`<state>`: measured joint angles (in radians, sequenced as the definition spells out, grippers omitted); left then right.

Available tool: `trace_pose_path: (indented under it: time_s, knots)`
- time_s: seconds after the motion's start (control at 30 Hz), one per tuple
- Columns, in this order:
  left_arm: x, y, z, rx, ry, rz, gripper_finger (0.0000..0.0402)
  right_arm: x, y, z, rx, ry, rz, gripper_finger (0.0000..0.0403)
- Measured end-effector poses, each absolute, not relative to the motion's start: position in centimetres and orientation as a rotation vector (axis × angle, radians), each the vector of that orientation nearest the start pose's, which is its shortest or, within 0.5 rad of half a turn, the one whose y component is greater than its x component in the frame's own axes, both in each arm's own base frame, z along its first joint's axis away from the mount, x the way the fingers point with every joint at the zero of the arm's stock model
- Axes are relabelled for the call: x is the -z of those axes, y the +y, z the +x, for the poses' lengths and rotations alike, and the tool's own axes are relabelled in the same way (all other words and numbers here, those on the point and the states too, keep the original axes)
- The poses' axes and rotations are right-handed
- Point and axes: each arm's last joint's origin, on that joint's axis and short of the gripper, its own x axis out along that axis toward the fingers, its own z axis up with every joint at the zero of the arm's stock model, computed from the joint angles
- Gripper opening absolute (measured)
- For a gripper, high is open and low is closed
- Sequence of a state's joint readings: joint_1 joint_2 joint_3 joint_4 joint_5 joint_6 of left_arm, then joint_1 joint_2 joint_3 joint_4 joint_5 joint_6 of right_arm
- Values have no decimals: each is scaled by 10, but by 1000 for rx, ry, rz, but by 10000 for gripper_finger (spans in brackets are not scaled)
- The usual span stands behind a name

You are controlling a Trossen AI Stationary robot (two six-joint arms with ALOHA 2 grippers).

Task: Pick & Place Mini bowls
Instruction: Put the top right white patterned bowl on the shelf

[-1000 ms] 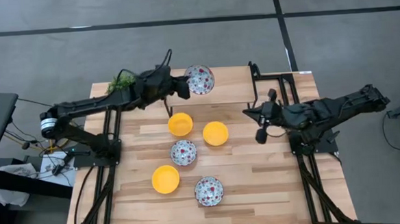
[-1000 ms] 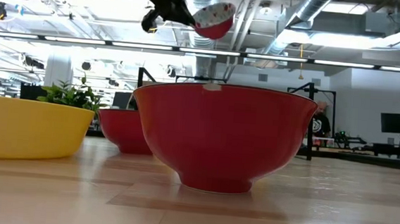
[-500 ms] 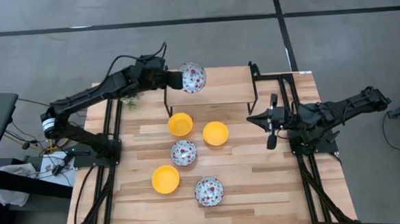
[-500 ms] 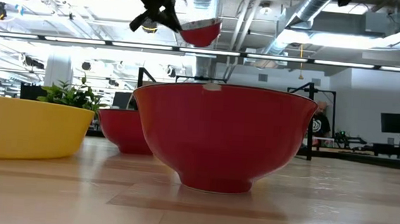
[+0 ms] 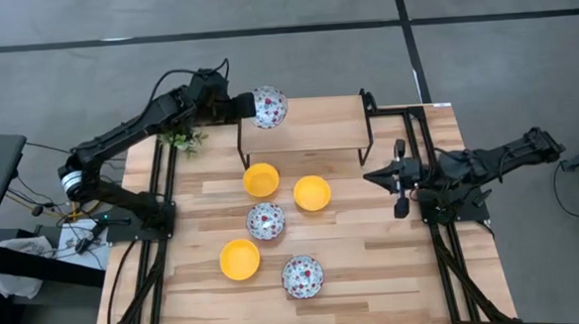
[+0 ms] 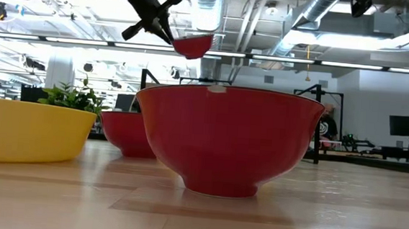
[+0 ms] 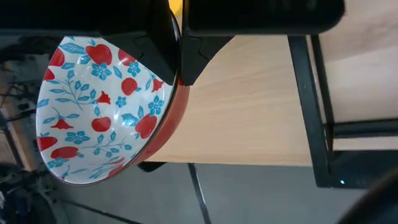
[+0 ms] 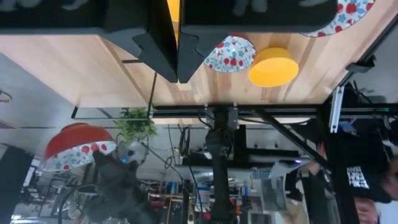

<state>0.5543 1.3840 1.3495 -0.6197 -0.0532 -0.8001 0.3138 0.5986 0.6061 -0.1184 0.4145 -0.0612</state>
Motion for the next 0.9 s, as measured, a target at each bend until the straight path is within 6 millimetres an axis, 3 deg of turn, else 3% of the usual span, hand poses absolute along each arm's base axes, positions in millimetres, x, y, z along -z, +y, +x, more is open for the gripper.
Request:
trace_pose_path:
  time_s: [0.4,0.67,0.9]
  knots:
    - [-329,176,263,-844,510,-1028,4,-292,29,125,74,12,-38,0]
    - [-339,194,278,-863,573,-1052,4,-288,29,125,74,24,-35,1]
    - [-340,200,275,-918,715,-1102,4,-288,29,125,74,27,-36,1]
